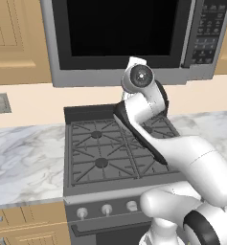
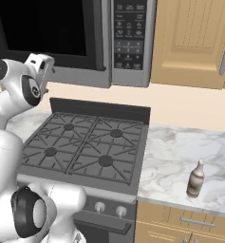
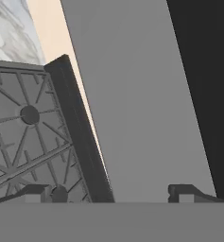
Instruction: Place the microwavable item in the microwave. Then, close the microwave door and press the start button.
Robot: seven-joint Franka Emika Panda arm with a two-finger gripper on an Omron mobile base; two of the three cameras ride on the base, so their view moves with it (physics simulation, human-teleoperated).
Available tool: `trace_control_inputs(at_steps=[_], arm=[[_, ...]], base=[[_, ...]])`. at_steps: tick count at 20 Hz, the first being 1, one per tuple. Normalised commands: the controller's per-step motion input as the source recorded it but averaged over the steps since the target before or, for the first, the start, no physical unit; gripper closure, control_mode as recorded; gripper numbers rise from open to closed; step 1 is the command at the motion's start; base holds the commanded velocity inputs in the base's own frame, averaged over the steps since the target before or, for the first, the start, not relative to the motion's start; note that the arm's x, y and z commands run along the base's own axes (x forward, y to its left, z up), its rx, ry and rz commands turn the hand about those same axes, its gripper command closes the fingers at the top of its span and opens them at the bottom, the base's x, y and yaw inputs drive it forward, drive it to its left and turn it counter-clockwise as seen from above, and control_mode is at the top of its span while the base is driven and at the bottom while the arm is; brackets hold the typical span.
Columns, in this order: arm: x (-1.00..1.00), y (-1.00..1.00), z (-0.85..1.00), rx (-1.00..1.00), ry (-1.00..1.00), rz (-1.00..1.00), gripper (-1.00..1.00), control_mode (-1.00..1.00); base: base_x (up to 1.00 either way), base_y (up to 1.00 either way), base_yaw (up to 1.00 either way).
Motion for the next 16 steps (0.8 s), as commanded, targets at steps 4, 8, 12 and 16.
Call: trace_control_inputs(at_steps=[4, 8, 12, 16], arm=[[0.41, 0.0, 0.0, 0.0, 0.04, 0.13, -1.0, -1.0], [0.2, 0.0, -0.02, 0.0, 0.04, 0.12, -1.0, -1.0], [0.31, 0.0, -0.12, 0.0, 0.08, 0.14, -1.0, -1.0], [0.23, 0.0, -0.11, 0.0, 0.05, 0.15, -1.0, -1.0]], base=[[0.0, 0.0, 0.0], [0.0, 0.0, 0.0], [0.0, 0.0, 0.0], [0.0, 0.0, 0.0]])
